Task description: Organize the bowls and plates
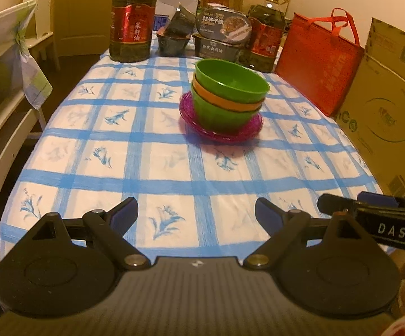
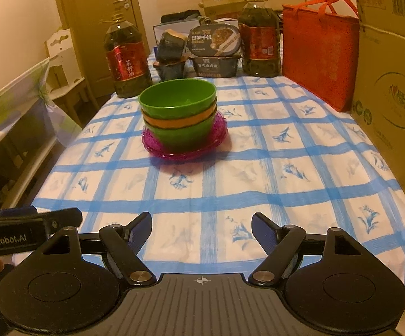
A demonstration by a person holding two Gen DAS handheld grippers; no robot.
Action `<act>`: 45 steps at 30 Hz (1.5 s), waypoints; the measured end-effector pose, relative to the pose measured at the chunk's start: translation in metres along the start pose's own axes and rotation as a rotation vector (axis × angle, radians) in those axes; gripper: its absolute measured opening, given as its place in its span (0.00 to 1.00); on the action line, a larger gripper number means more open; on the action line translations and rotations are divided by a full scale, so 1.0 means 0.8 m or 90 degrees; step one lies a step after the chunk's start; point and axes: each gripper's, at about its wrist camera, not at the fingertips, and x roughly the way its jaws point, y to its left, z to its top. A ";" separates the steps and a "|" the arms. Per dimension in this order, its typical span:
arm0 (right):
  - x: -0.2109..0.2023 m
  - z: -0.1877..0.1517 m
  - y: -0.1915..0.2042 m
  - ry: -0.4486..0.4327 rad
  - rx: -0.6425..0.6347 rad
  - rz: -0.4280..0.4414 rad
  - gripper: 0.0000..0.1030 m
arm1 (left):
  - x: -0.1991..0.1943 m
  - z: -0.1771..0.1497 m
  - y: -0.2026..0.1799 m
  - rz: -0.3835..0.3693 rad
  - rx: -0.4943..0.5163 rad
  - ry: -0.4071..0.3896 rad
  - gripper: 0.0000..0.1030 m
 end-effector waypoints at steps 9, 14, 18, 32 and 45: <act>-0.005 0.001 -0.003 0.000 0.002 -0.009 0.76 | 0.002 -0.004 0.000 0.016 -0.008 0.009 0.87; -0.009 0.001 -0.003 -0.004 0.000 -0.009 0.76 | 0.003 -0.004 0.000 0.016 -0.010 0.011 0.87; -0.010 0.001 -0.002 -0.005 -0.002 -0.009 0.76 | 0.003 -0.005 0.000 0.014 -0.011 0.012 0.87; -0.010 -0.004 -0.003 -0.002 0.000 -0.013 0.76 | 0.002 -0.007 -0.003 0.015 -0.005 0.010 0.87; -0.010 -0.004 -0.006 -0.003 0.004 -0.015 0.76 | 0.003 -0.009 -0.005 0.011 0.002 0.010 0.87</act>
